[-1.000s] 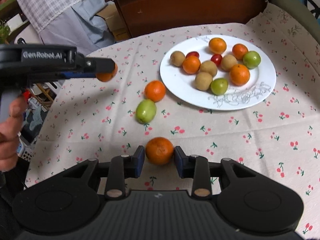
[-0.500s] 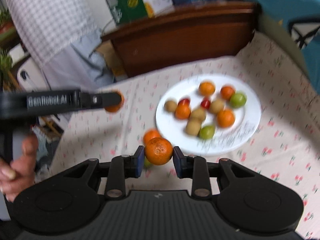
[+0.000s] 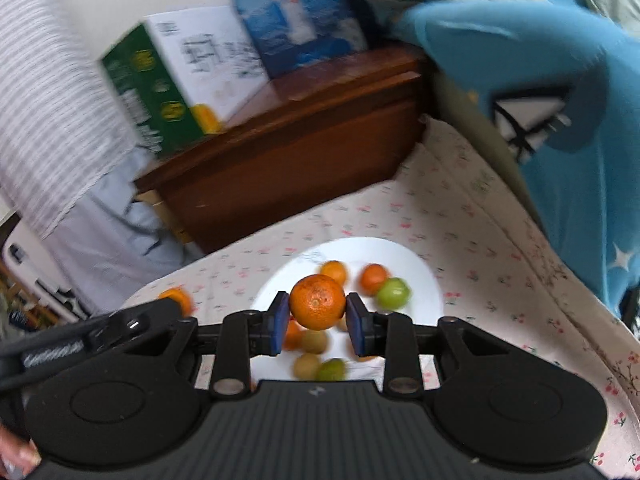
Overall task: Organize fruits
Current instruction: 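Carry both mandarins up over the white plate, then lower both mandarins onto the plate and open both tools, then withdraw both tools from the plate toward the last fruits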
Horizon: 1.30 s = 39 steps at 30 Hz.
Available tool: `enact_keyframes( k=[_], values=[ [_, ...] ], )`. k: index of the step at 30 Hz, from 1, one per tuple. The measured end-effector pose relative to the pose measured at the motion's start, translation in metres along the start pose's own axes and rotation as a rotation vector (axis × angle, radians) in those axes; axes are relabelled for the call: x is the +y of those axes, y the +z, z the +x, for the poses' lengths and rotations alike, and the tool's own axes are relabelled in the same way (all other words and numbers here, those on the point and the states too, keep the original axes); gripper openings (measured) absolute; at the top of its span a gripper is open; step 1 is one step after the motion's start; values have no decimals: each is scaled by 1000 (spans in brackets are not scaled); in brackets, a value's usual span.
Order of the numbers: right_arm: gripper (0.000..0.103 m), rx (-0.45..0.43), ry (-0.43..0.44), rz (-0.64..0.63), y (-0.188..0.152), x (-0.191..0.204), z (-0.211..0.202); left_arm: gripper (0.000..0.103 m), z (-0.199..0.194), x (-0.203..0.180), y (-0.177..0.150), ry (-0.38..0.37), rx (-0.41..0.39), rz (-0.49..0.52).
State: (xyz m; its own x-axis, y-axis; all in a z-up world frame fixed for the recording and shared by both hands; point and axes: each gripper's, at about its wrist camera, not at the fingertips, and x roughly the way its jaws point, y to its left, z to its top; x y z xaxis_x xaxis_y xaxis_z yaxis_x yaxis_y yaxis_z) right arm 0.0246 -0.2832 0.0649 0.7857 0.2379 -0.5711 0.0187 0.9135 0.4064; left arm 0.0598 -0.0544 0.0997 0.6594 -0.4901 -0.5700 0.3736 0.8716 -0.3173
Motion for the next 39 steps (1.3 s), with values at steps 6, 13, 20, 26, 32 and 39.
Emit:
enact_keyframes(
  k=[6, 13, 20, 26, 32, 39],
  values=[
    [30, 54, -26, 100, -2, -22, 22, 27, 21, 0, -7, -5, 54, -24],
    [30, 88, -39, 131, -6, -28, 38, 27, 42, 2, -17, 7, 108, -21],
    [31, 94, -75, 144, -6, -32, 50, 27, 57, 5, -22, 15, 137, -28],
    [33, 70, -70, 143, -3, -31, 49, 31, 60, 5, -19, 6, 127, -45],
    [33, 53, -36, 94, -1, -19, 41, 60, 40, 1, -2, 29, 67, -44],
    [34, 42, -12, 13, -9, 0, 25, 64, 11, 3, 7, 102, 34, -12]
  ],
)
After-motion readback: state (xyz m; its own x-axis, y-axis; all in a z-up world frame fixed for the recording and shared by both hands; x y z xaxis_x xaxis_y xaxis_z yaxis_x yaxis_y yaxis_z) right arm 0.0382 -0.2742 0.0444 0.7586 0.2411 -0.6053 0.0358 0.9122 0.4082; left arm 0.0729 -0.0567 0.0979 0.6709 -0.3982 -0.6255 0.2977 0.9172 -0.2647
